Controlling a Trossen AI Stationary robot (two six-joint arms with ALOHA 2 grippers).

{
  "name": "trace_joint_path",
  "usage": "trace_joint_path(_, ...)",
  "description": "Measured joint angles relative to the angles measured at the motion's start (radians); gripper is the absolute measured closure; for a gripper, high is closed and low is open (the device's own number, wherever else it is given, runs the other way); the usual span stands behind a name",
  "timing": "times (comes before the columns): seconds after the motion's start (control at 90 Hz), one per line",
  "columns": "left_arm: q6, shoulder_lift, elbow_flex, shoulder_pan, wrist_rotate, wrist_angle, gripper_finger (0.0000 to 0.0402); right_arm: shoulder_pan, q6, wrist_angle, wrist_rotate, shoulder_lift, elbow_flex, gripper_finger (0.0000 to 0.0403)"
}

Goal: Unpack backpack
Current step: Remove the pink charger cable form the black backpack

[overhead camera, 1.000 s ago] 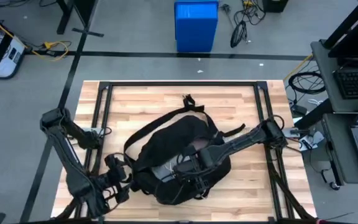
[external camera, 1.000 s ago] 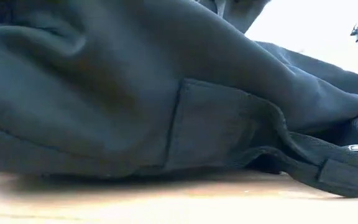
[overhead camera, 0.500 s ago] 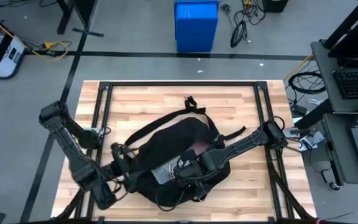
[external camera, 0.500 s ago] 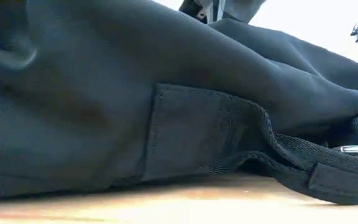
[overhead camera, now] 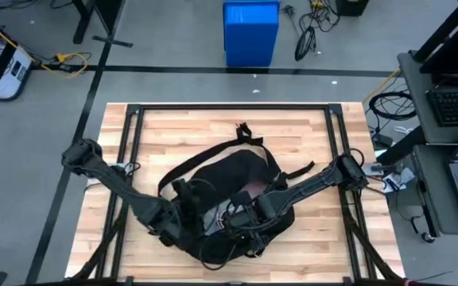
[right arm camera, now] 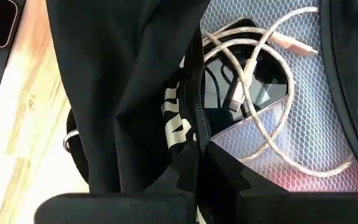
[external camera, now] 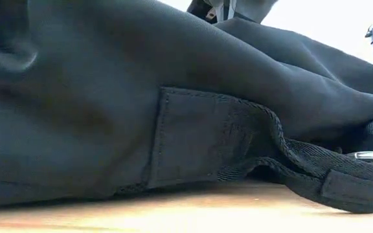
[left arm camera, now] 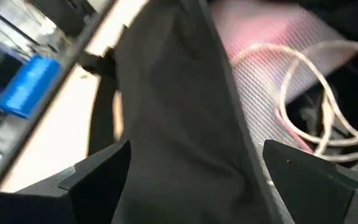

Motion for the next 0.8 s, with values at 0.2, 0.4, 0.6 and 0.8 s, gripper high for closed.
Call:
trace_joint_path(0.2, 0.052, 0.068, 0.0, 0.042, 0.075, 0.094, 0.0047, 0.002, 0.002, -0.007, 0.0, 0.0, 0.0, 0.0403)
trace_joint_path(0.4, 0.087, 0.12, 0.0, 0.093, 0.16, 0.119, 0.0047, 0.007, 0.008, -0.012, 0.0, 0.0, 0.0, 0.0403)
trace_joint_path(0.6, 0.105, 0.151, 0.0, 0.135, 0.203, 0.121, 0.0047, 0.014, 0.017, -0.014, 0.0, 0.0, 0.0, 0.0403)
trace_joint_path(0.8, 0.108, 0.162, 0.0, 0.167, 0.19, 0.119, 0.006, 0.014, 0.016, -0.013, 0.0, 0.0, 0.0, 0.0403)
